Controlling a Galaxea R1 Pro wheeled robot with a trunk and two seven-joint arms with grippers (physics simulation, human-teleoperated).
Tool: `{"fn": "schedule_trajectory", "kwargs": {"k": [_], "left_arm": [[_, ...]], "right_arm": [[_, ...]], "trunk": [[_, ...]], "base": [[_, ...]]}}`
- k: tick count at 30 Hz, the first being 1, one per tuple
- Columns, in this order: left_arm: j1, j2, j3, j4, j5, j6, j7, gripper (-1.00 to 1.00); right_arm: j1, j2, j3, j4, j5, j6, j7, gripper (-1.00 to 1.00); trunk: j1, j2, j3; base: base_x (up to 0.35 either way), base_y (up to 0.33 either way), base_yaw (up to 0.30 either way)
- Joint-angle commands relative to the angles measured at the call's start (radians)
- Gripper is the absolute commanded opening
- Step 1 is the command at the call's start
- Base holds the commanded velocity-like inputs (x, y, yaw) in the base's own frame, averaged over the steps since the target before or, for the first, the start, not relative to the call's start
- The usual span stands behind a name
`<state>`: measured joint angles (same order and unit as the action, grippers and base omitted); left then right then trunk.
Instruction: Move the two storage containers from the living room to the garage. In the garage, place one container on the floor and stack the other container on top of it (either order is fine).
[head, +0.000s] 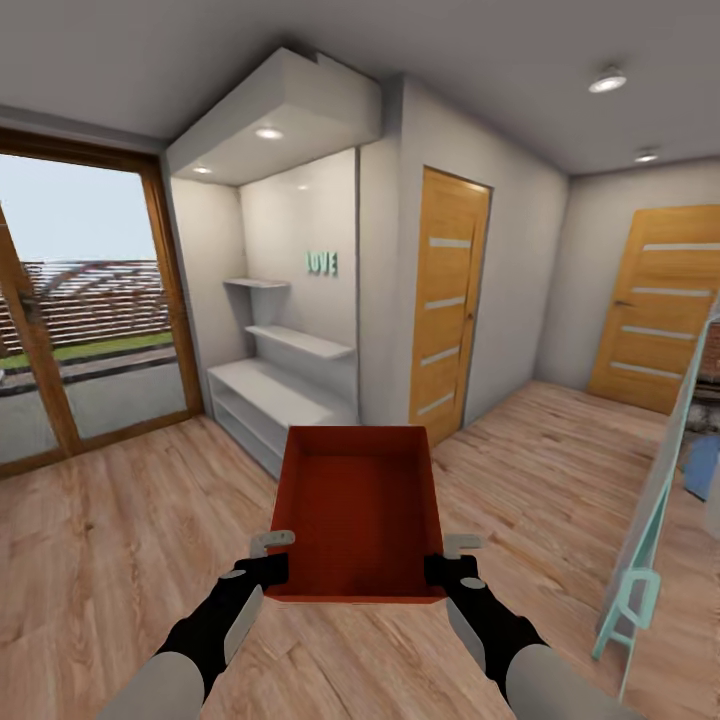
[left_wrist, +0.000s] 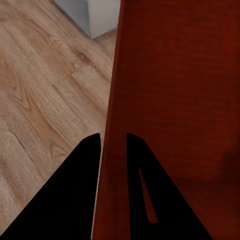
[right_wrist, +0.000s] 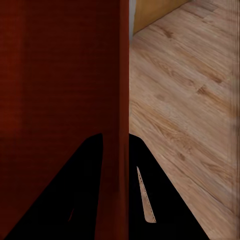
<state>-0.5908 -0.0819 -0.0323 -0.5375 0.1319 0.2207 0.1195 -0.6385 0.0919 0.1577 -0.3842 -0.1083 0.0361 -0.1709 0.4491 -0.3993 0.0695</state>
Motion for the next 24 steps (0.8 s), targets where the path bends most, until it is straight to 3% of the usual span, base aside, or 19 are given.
{"fn": "schedule_trajectory", "kwargs": {"k": [1, 24], "left_arm": [[0.0, 0.017, 0.008, -0.004, 0.002, 0.006, 0.012, -1.0], [0.0, 0.017, 0.008, -0.005, 0.002, 0.006, 0.012, -1.0]], "right_arm": [[0.0, -0.009, -0.014, -0.002, -0.008, 0.004, -0.01, -1.0], [0.0, -0.009, -0.014, -0.002, -0.008, 0.004, -0.01, -1.0]], "trunk": [[0.001, -0.001, 0.0], [0.001, -0.001, 0.0]], "base": [[0.322, 0.0, -0.244], [0.322, 0.0, -0.246]]}}
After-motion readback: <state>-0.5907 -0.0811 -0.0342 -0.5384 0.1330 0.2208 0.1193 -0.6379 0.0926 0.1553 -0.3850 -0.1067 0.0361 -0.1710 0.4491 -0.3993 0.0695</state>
